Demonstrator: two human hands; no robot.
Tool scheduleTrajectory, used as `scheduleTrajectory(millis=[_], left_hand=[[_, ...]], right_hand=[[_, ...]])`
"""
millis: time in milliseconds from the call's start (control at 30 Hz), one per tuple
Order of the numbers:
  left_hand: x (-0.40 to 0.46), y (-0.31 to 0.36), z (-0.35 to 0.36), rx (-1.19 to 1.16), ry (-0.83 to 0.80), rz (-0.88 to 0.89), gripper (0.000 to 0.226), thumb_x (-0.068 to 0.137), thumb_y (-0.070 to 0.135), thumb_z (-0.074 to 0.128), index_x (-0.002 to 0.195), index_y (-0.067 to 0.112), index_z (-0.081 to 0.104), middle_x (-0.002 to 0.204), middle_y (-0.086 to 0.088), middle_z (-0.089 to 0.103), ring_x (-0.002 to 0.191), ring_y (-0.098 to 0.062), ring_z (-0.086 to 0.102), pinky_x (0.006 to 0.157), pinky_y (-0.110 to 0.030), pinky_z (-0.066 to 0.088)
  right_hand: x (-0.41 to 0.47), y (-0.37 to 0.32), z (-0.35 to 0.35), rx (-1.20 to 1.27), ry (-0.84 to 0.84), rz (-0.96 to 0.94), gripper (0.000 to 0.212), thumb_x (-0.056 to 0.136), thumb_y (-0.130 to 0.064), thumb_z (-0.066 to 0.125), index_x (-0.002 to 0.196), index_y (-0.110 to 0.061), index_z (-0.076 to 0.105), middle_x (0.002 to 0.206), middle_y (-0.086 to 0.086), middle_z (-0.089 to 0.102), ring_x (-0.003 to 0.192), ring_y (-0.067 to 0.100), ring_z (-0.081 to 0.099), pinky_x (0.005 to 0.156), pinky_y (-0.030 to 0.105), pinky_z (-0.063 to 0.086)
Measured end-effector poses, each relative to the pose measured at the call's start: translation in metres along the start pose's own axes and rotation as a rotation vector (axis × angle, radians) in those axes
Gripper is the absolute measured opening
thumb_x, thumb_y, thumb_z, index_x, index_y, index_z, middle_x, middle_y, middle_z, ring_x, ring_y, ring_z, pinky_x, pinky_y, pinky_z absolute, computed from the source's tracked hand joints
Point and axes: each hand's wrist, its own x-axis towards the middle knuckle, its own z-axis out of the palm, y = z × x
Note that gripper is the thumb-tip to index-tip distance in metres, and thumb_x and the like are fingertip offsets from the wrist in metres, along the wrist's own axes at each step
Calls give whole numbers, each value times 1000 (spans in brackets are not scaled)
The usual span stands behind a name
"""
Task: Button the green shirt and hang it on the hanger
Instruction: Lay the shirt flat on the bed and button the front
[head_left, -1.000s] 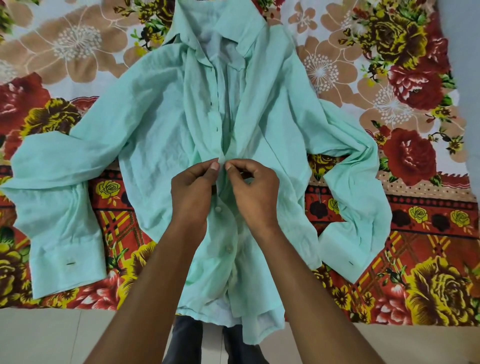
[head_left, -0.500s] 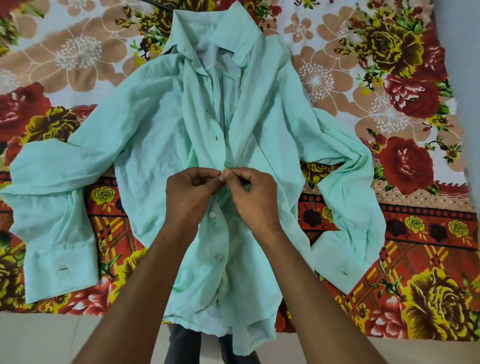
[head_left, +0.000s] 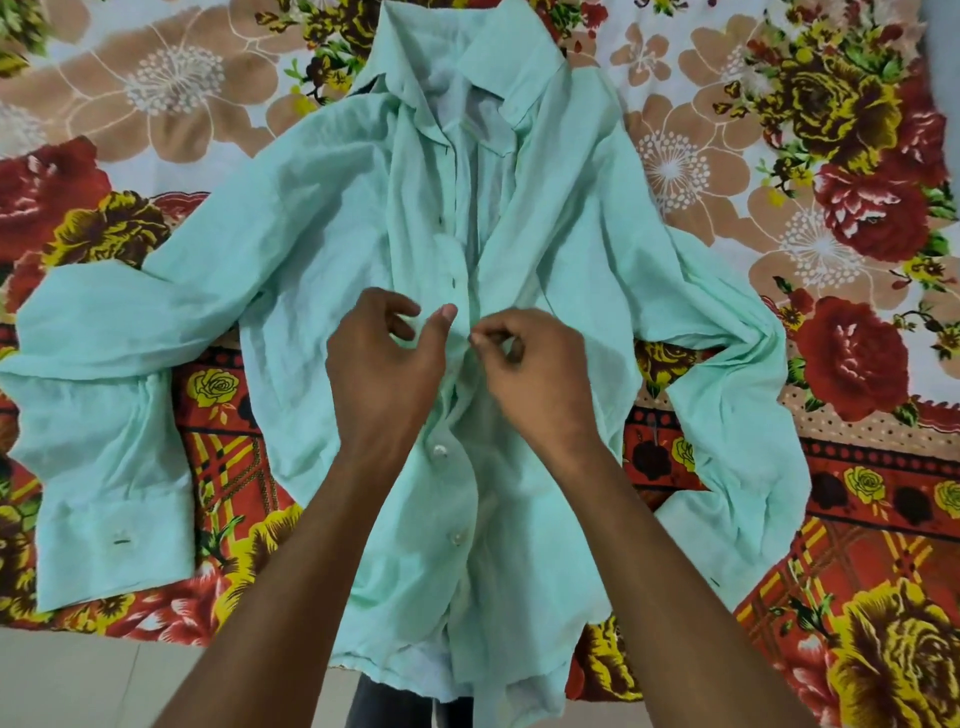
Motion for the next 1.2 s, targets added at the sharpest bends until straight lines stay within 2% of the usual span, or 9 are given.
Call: scheduleTrajectory(millis=[67,167,267,367,533,733,867,1067,1200], left_hand=[[13,8,10,14,-18,97,31,82,50,76,92,23,64,81,11,65,78,-5,61,68,-16,41],[37,11,26,102,-113,103,30,85,42,72,102,19,62,89,5,68,82,-13,63,69,-25,44],[51,7,34,213,-192,86,31,87,37,67,103,12,61,92,-3,68,85,-22,64,72,-35,48],[57,8,32,231,-194,104,21,88,30,62,93,9,64,84,-4,69,79,-25,64,72,-42,52],[61,1,28,77,-188,46,15,89,24,59,85,16,71,79,8,71,74,-9,66,69,-26,52],[63,-2,36,25,-219,-39,33,82,61,66,87,28,72,76,17,71,75,5,66,67,-15,48],[62,3,37,39,-199,-36,30,85,54,70,90,25,75,77,15,72,76,3,67,67,-15,48],[57,16,43,217,-154,0,36,83,52,72,95,20,65,84,10,69,81,-12,66,68,-29,50],[50,21,44,414,-181,110,31,86,37,69,98,12,55,93,-5,64,87,-28,61,71,-44,53]], right_hand=[[14,-6,4,25,132,-9,8,92,-18,72,95,-23,78,90,-10,72,78,-2,63,75,8,47],[37,-11,18,-33,99,42,17,93,-11,66,99,-20,79,97,-5,74,85,2,65,79,4,43],[48,-9,28,-125,27,123,16,97,-18,63,104,-17,78,101,0,75,95,14,68,87,21,50],[52,-11,34,-146,55,148,15,97,-30,67,104,-22,78,95,-3,72,90,12,66,80,21,47],[55,-13,40,-171,107,137,13,95,-23,67,97,-22,80,89,-3,72,88,13,65,81,29,52],[48,-7,48,31,205,140,19,98,-18,64,85,-18,78,72,-11,67,70,3,60,67,15,43],[48,-8,43,234,187,254,13,94,-16,71,96,-21,82,86,-14,78,83,-2,73,79,15,57],[58,-3,33,267,258,328,3,89,-16,75,90,-18,76,78,-13,73,77,-4,69,69,7,51],[56,-1,30,301,258,306,6,89,-13,75,92,-17,78,81,-13,75,78,-1,71,73,8,53]])
